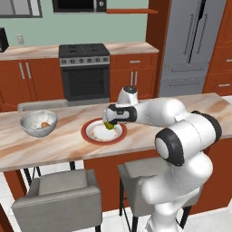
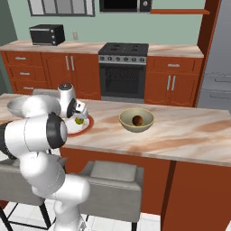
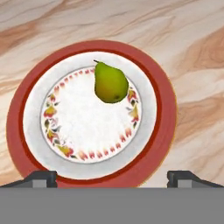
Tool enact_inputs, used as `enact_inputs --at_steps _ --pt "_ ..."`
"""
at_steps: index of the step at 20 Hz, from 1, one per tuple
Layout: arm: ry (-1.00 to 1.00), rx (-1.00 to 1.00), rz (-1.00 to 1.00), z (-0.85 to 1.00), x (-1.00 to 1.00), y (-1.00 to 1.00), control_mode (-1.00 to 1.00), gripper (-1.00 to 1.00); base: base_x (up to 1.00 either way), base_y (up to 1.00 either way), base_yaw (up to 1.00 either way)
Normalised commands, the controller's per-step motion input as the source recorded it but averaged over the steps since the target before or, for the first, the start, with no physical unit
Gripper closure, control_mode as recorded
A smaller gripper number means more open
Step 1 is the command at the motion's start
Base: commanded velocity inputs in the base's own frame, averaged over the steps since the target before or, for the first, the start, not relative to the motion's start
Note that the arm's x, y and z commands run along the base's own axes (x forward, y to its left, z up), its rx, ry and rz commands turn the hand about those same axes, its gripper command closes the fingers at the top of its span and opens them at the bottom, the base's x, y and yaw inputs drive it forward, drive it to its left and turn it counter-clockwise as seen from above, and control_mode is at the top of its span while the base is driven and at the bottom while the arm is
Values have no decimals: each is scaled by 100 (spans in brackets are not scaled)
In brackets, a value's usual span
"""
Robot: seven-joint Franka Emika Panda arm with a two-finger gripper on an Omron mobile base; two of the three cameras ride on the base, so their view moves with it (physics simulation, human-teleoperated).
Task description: Take the fruits from the plate on the dining counter and place two fruits in each bowl.
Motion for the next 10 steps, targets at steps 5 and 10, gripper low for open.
enact_inputs --at_steps 5,10 --pt "5 0 2 -9 50 4 -100 -100 0 0 0" --pt "9 0 0 -16 41 2 -100 -100 0 0 0"
